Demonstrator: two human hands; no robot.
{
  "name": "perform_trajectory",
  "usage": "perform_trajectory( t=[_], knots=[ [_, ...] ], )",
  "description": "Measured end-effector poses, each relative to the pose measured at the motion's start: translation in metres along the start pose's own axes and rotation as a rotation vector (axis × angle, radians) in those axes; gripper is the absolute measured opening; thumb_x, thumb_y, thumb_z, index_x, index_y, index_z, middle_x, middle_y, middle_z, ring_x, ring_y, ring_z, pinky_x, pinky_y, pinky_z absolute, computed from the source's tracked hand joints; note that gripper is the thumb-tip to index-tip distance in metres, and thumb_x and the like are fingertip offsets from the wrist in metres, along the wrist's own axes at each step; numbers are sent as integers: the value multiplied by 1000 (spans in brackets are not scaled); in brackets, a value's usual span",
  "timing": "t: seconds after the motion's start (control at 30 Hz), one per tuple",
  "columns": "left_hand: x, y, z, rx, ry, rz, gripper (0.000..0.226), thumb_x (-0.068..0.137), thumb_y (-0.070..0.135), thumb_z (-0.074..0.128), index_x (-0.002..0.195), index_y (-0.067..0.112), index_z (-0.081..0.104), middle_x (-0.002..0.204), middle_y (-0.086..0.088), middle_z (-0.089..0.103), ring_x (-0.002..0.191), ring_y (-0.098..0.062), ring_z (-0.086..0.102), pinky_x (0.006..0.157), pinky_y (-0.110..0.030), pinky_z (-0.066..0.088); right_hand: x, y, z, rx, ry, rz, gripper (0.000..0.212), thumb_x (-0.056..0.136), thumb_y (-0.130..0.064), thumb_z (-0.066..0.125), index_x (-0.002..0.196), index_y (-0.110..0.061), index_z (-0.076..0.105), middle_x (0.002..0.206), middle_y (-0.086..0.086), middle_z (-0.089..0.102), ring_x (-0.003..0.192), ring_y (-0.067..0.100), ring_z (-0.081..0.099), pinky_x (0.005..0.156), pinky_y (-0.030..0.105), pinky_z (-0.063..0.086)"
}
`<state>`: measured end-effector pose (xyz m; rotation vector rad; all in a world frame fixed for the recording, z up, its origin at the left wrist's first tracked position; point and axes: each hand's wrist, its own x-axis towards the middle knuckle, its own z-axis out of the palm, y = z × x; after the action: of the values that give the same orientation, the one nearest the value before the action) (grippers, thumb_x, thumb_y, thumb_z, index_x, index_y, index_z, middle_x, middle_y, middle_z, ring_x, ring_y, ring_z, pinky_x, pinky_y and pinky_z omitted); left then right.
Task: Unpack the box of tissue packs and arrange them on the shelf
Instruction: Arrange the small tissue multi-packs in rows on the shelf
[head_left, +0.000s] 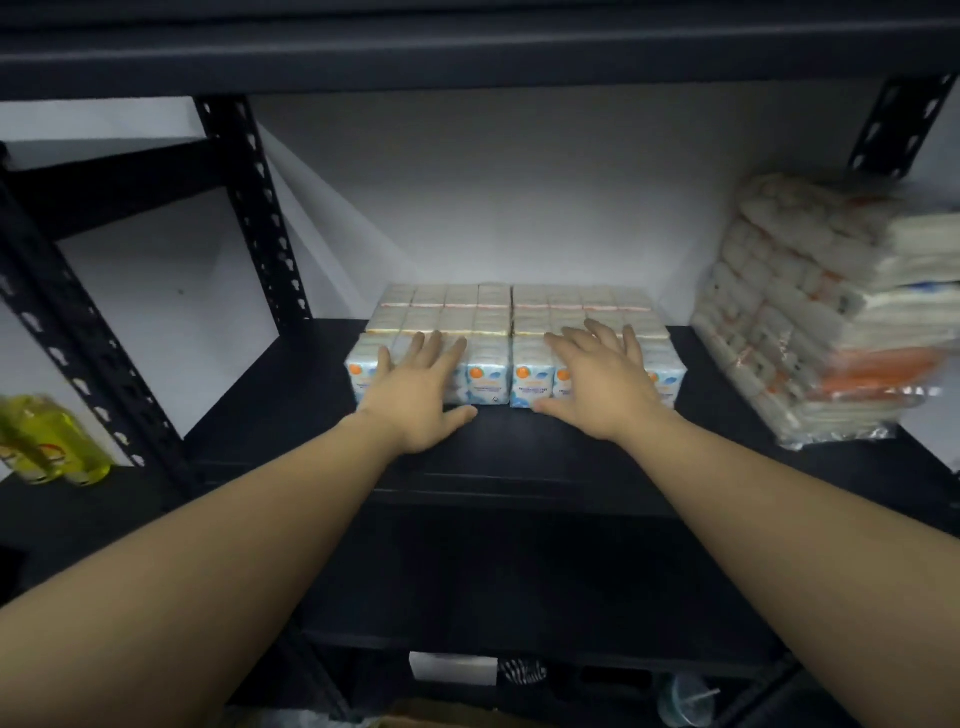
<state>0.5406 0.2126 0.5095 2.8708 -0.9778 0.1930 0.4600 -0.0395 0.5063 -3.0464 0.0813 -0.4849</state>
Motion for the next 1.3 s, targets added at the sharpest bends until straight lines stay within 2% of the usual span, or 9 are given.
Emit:
perform_trajectory(
  t=[0.13,0.3,0.57,0.8,0.9,1.0,1.1,1.2,1.3],
  knots=[
    [-65,-9,21,-123,158,55,82,98,58,54,164,24,19,172,-5,13,160,-25,5,127,-55,3,-53,-48,6,95,230,-5,62,91,-56,65,142,-23,56,146,1,54,145,27,35,123,51,20],
    [-171,-36,71,-309,285,94,60,93,44,68,146,18,54,152,-5,49,143,-26,42,123,-51,23,-147,-120,57,229,338,-38,35,90,-38,72,118,-16,69,116,0,64,116,24,53,96,41,40],
    [-282,-68,198,-414,-121,-12,57,97,47,62,147,21,52,141,1,53,131,-23,46,108,-44,44,-266,-175,174,375,-123,196,38,92,-44,68,123,-21,67,118,-4,65,116,19,54,96,41,47],
    [-335,-68,339,-483,-406,-120,53,97,50,61,140,19,56,134,-3,54,125,-26,52,103,-41,48,-354,-172,307,506,-415,416,42,84,-51,67,113,-22,71,109,-1,69,105,23,61,92,43,52],
    [-345,-67,412,-497,-457,-130,58,92,53,62,139,19,59,132,-6,58,124,-30,56,97,-39,49,-388,-163,374,536,-517,490,42,83,-42,80,118,-20,71,115,1,69,107,25,63,93,39,53],
    [-347,-68,490,-478,-506,-117,58,91,45,72,141,20,58,131,-5,59,123,-29,55,99,-41,50,-420,-152,445,545,-620,554,51,81,-47,83,122,-21,69,119,0,68,109,22,62,93,37,52],
    [-339,-67,571,-450,-534,-64,60,90,44,73,142,19,57,129,-5,59,120,-29,54,99,-45,50,-447,-142,514,567,-683,627,51,77,-51,84,119,-27,69,115,-7,64,108,16,58,94,35,50],
    [-328,-65,653,-400,-549,0,63,90,43,73,145,22,53,137,-4,56,126,-25,50,104,-41,45,-469,-134,588,600,-784,645,46,78,-52,84,116,-30,69,107,-12,61,104,13,57,92,32,49],
    [-317,-66,733,-341,-585,29,69,89,45,75,149,21,49,144,-5,53,131,-28,47,108,-41,41,-487,-127,663,638,-905,651,57,79,-51,83,129,-29,66,123,-5,66,115,18,62,93,29,49]
  ],
)
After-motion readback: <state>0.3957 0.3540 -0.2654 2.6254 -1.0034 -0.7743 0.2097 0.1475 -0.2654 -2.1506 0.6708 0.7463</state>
